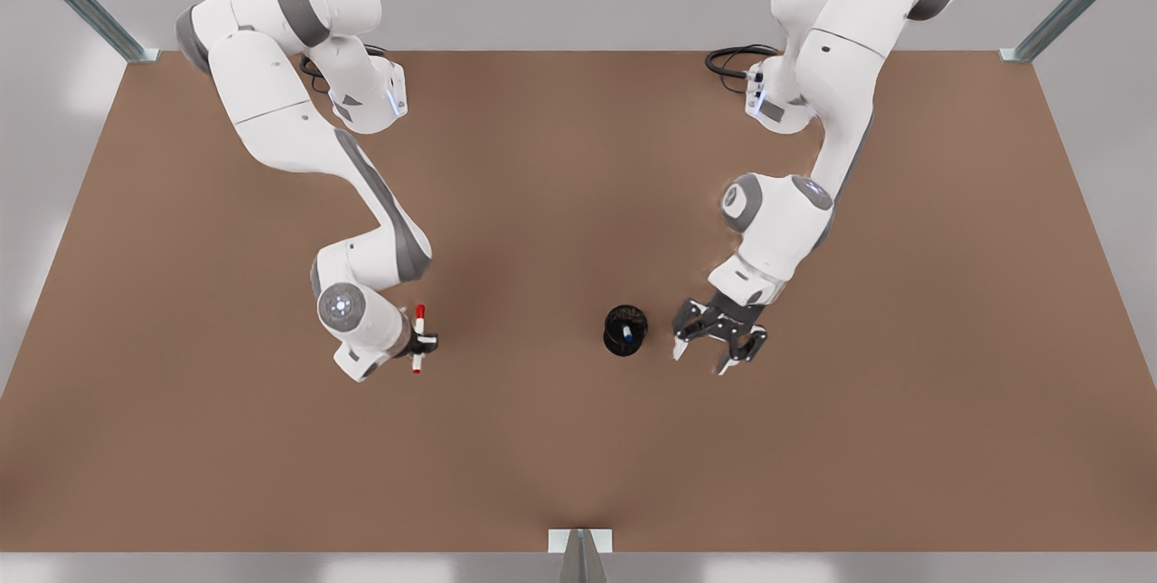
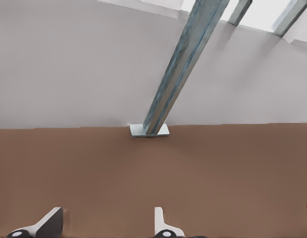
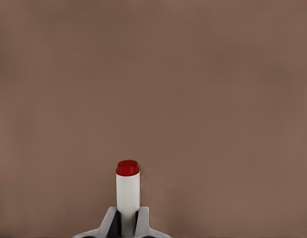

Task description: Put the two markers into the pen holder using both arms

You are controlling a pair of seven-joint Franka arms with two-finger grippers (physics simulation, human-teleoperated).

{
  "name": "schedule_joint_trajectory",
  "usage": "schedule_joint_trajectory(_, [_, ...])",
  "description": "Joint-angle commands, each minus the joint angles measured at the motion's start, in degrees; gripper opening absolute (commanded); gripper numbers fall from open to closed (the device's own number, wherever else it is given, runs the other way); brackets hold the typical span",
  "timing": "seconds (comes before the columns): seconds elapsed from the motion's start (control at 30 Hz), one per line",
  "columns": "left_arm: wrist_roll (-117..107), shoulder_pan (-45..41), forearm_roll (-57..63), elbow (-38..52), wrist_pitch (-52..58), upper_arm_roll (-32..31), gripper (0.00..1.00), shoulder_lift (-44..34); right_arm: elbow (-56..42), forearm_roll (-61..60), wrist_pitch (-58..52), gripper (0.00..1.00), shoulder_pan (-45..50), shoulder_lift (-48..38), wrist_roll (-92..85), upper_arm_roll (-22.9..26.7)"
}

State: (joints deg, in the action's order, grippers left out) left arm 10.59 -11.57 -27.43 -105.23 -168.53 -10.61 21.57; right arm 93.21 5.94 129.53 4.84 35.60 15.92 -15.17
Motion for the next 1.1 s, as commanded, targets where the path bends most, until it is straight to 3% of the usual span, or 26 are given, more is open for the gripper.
schedule_joint_trajectory(0.0, [2.2, 8.1, 2.9, 7.9, 46.7, 0.9, 1.0, -1.2, -3.8, 0.7, -7.5, 0.21, 0.1, -1.6, 4.6, -1.9])
schedule_joint_trajectory(0.07, [-15.5, 8.2, 26.3, 20.9, 69.5, 2.7, 1.0, -0.8, -8.6, 3.2, -7.5, 0.21, 3.5, -3.2, 8.0, -3.6])
schedule_joint_trajectory(0.2, [-16.9, 8.4, 29.9, 28.1, 82.7, 4.7, 1.0, -2.8, -16.4, 6.2, -5.1, 0.21, 13.3, -2.7, 13.8, -3.5])
schedule_joint_trajectory(0.3, [-16.7, 8.5, 29.8, 28.1, 84.5, 5.2, 1.0, -7.1, -17.6, 6.1, 7.6, 0.21, 16.6, -0.6, 13.8, -3.5])
schedule_joint_trajectory(0.37, [-16.7, 8.6, 29.7, 27.8, 83.7, 5.5, 1.0, -8.5, -26.1, 6.2, 12.4, 0.21, 19.6, 5.4, 13.5, -2.8])
schedule_joint_trajectory(0.43, [-16.7, 8.6, 29.8, 28.0, 83.6, 5.5, 1.0, -8.0, -28.2, 6.3, 18.3, 0.21, 21.8, 7.4, 13.5, -2.3])
schedule_joint_trajectory(0.5, [-16.7, 8.5, 29.8, 28.0, 83.3, 5.6, 1.0, -7.6, -30.5, 6.5, 24.7, 0.21, 28.3, 9.8, 13.7, 4.0])
schedule_joint_trajectory(0.57, [-16.8, 8.5, 29.8, 28.0, 82.8, 5.6, 1.0, -6.8, -30.5, 6.5, 30.3, 0.21, 30.2, 12.2, 13.8, 5.2])
schedule_joint_trajectory(0.77, [-16.8, 8.4, 29.7, 27.9, 81.7, 5.6, 1.0, -5.7, -24.3, 6.7, 44.3, 0.21, 37.4, 13.3, 14.0, 12.8])
schedule_joint_trajectory(1.07, [-16.7, 8.5, 29.8, 27.9, 80.8, 5.6, 1.0, -4.1, -13.7, 6.3, 57.8, 0.21, 43.1, 13.9, 14.4, 19.0])
